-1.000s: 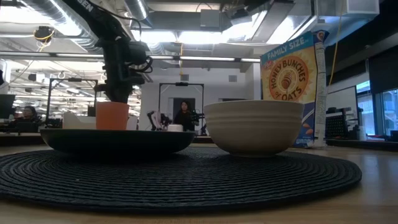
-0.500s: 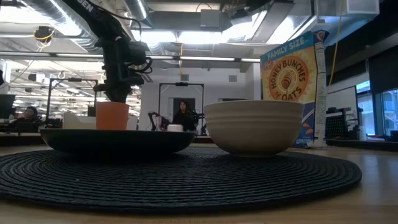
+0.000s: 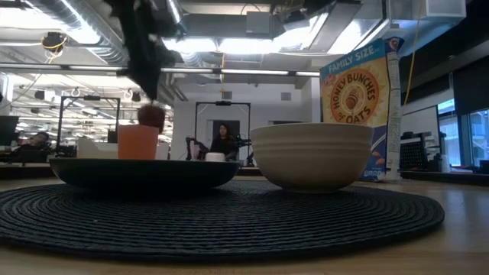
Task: Arrange a breakfast setting
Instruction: Put the apple from the white bin beside the toasted bagel on the blue plate
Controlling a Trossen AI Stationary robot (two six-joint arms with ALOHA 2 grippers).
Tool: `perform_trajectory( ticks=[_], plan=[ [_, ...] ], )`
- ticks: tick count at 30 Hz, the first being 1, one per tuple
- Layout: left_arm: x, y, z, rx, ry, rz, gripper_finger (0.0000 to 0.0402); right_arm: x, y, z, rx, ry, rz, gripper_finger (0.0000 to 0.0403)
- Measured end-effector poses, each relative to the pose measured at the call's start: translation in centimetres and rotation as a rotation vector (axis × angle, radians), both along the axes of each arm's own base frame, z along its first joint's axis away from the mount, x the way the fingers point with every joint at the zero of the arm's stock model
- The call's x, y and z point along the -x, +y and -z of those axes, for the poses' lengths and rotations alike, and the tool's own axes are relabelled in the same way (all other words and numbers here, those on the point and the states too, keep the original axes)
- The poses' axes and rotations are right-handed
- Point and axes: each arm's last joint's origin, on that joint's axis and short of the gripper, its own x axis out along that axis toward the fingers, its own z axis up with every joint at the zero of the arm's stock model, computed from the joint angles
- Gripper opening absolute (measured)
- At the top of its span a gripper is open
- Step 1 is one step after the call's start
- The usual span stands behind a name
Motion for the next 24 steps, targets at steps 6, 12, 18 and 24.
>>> perform_trajectory(
  ticks=[6, 12, 18, 24],
  plan=[
    [-0.6, -4.3, -5.1, -0.09, -0.102, 0.148, 0.0003, -0.2, 0.1, -0.2, -0.042, -0.052, -0.007, 0.0152],
    [-1.9, -9.0, -6.6, -0.099, -0.177, 0.372, 0.0003, -0.3, 0.3, -0.2, -0.137, -0.086, -0.017, 0.0152],
    [-4.0, -13.4, -6.6, -0.063, -0.212, 0.549, 0.0003, -0.4, 0.7, -0.2, -0.239, -0.114, -0.024, 0.0152],
    [-6.9, -17.6, -6.4, -0.091, -0.279, 0.703, 0.0003, -0.9, 2.7, -0.2, -0.242, -0.101, -0.07, 0.0152]
  ],
)
